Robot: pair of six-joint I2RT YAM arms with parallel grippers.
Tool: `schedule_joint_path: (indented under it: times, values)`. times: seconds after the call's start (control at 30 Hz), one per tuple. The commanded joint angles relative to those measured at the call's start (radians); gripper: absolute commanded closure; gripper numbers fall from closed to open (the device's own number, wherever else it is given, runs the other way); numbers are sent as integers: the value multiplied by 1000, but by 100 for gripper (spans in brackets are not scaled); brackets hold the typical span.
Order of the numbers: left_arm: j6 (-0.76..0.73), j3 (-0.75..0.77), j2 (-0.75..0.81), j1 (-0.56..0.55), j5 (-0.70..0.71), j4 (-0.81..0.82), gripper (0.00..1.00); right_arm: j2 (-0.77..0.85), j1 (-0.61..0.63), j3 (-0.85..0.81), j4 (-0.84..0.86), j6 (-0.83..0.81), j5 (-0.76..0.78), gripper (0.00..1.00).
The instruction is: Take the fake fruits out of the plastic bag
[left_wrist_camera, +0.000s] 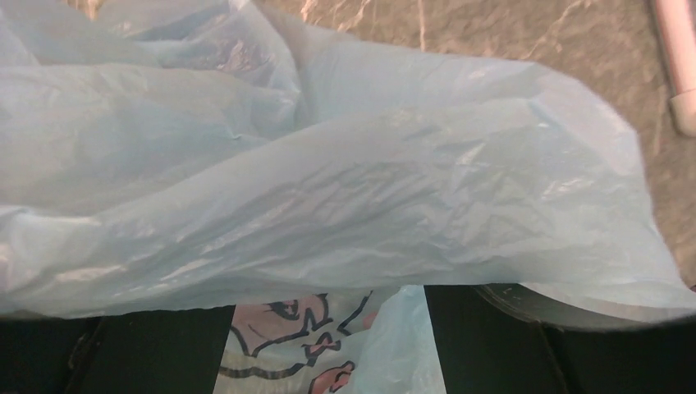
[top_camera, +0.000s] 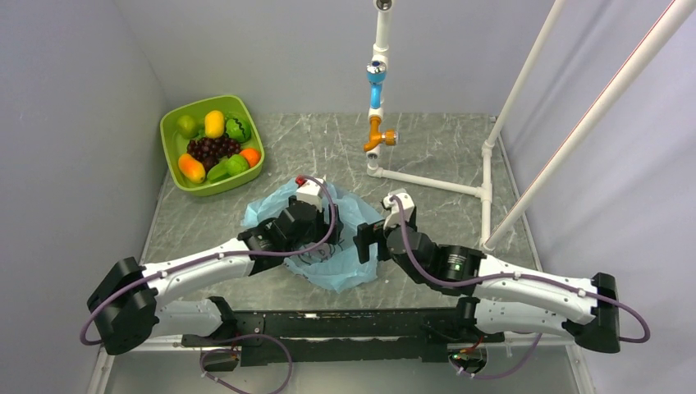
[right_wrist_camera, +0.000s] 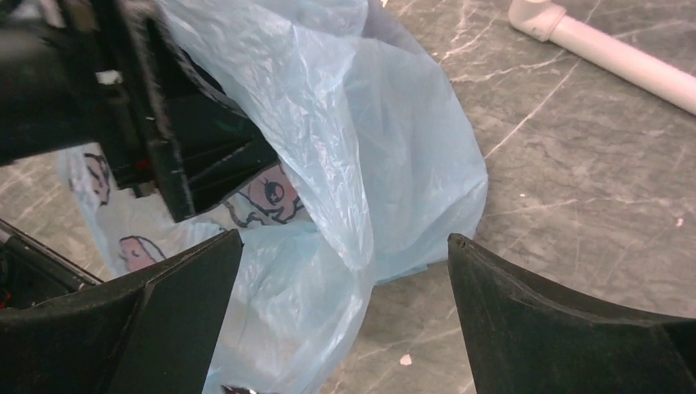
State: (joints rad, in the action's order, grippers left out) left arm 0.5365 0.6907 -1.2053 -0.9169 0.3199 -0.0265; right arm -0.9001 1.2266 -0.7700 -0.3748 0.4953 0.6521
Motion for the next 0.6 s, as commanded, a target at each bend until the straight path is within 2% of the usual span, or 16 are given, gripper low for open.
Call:
schedule_joint_path:
  times: [0.0, 0.1, 0.13, 0.17, 0.23, 0.27, 0.37, 0.4, 0.57]
  values:
    - [-5, -7, 45, 6, -1, 93, 18, -77, -67, 41, 183, -46, -136, 1]
    - [2, -17, 35, 5, -3, 107, 18, -165, -94, 44, 261, -48, -181, 2]
    - [-1, -21, 30, 5, -2, 117, 19, -193, -96, 37, 266, -55, -175, 8]
    - [-4, -24, 25, 6, 1, 127, 20, -215, -96, 29, 267, -65, -173, 21]
    - [-6, -31, 15, 6, 22, 137, 22, -232, -97, 12, 258, -64, -165, 61]
    - [-5, -36, 14, 6, 42, 140, 24, -228, -97, 9, 254, -64, -170, 72]
    - [-6, -78, 12, 9, 100, 199, 29, -157, -96, 19, 264, -66, -228, 95]
    - [-8, -95, 6, 13, 120, 234, 31, -130, -96, 28, 271, -61, -254, 100]
    - [8, -99, -95, 74, 107, 335, 32, -27, -98, 69, 293, -17, -318, 100]
